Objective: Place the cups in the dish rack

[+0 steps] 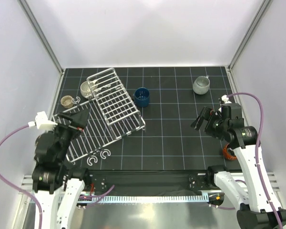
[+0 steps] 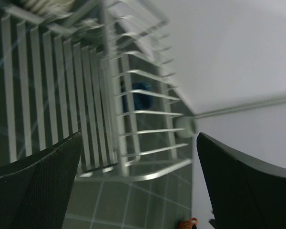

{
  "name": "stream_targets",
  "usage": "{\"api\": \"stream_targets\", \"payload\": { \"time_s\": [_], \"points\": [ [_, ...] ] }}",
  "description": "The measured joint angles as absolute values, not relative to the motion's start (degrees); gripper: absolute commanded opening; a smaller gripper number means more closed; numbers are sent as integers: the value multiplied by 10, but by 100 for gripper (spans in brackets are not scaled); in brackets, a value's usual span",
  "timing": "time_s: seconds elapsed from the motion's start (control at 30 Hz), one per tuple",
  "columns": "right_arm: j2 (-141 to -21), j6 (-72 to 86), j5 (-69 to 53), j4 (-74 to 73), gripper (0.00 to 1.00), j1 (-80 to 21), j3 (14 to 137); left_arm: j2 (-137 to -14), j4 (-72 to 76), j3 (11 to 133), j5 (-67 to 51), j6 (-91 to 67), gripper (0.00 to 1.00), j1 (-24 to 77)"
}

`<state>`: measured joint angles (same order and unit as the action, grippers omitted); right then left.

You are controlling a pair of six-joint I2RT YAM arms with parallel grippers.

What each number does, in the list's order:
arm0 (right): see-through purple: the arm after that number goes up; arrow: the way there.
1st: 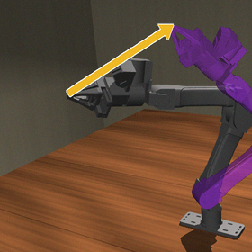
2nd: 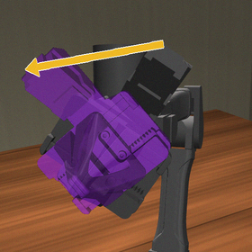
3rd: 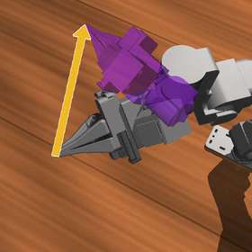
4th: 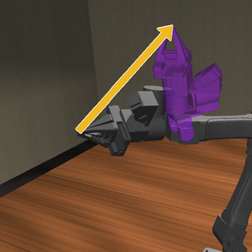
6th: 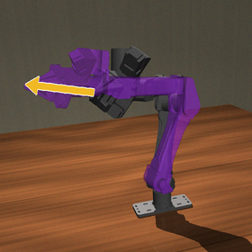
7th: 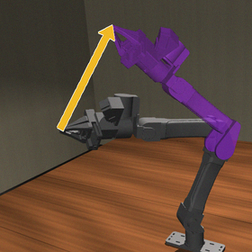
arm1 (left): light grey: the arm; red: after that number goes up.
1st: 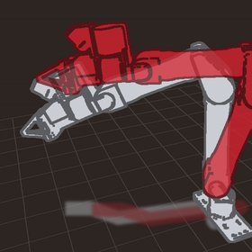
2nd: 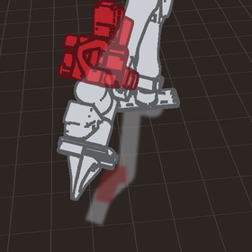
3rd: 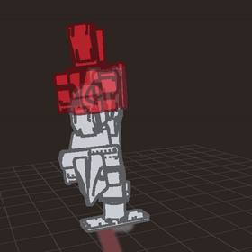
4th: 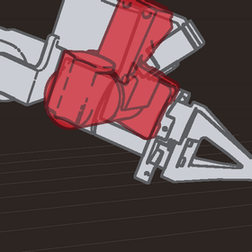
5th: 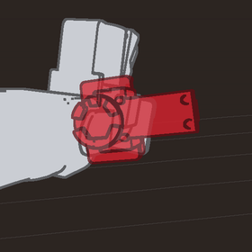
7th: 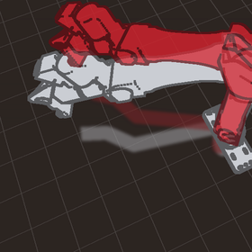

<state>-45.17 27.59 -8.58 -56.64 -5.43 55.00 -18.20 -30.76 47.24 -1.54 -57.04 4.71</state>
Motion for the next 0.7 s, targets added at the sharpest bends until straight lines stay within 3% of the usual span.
{"api": "stream_targets", "payload": {
  "time_s": [0.2,0.4,0.7],
  "points": [
    [-460,252,-75,-606,100,-54,591,-279,-519,513,63,-608,100,47],
    [-503,251,-45,-635,100,-50,635,-332,-545,573,-46,-517,99,46],
    [-645,259,-18,-648,94,9,690,-323,-531,618,-85,-451,100,46]
  ]
}}
